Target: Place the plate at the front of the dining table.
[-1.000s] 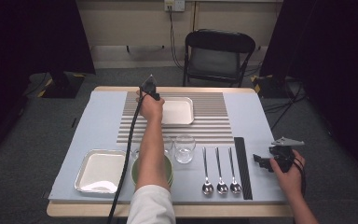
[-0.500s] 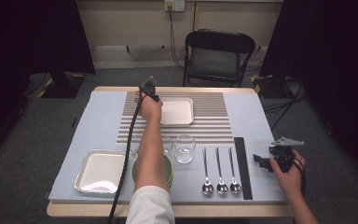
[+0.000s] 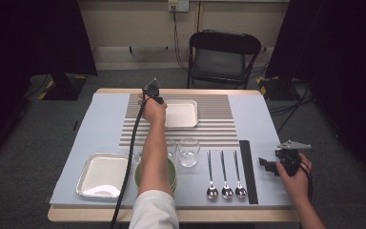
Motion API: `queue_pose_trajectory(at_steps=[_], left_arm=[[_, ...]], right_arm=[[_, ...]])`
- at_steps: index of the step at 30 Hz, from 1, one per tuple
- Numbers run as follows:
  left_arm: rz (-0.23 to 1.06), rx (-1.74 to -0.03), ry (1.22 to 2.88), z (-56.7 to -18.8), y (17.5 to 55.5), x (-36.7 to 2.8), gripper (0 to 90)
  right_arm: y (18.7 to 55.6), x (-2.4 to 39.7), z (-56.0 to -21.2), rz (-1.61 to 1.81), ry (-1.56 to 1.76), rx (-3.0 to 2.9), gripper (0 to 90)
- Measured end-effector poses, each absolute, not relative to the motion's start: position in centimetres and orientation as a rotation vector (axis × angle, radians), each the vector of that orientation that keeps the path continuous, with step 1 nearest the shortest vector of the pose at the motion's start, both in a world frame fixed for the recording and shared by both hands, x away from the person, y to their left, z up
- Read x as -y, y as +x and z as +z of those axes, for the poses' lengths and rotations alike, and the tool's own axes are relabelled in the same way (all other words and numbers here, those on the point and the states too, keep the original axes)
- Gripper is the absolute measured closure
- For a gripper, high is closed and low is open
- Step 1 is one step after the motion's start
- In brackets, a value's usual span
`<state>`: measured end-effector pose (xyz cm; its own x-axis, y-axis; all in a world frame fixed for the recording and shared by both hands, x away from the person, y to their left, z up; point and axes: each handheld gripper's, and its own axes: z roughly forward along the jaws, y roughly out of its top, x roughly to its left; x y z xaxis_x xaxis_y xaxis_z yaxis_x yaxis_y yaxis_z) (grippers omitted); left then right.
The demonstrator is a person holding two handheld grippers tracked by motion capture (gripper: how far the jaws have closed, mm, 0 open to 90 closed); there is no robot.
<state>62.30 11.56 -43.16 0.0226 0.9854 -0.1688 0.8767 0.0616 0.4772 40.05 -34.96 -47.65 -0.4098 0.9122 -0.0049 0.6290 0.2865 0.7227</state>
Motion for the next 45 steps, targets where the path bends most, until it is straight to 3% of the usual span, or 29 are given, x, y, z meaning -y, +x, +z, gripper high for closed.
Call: queue_pose_trajectory(at_steps=[5,45], left_arm=[[0.294,-1.890,1.843,-43.31,62.35,-11.40,87.6],[0.306,-1.878,1.827,-43.36,62.55,-11.52,88.7]], right_arm=[[40.07,34.98,-47.66,0.914,1.382,-2.143,18.3],[40.06,34.98,-47.64,0.911,1.385,-2.143,18.2]])
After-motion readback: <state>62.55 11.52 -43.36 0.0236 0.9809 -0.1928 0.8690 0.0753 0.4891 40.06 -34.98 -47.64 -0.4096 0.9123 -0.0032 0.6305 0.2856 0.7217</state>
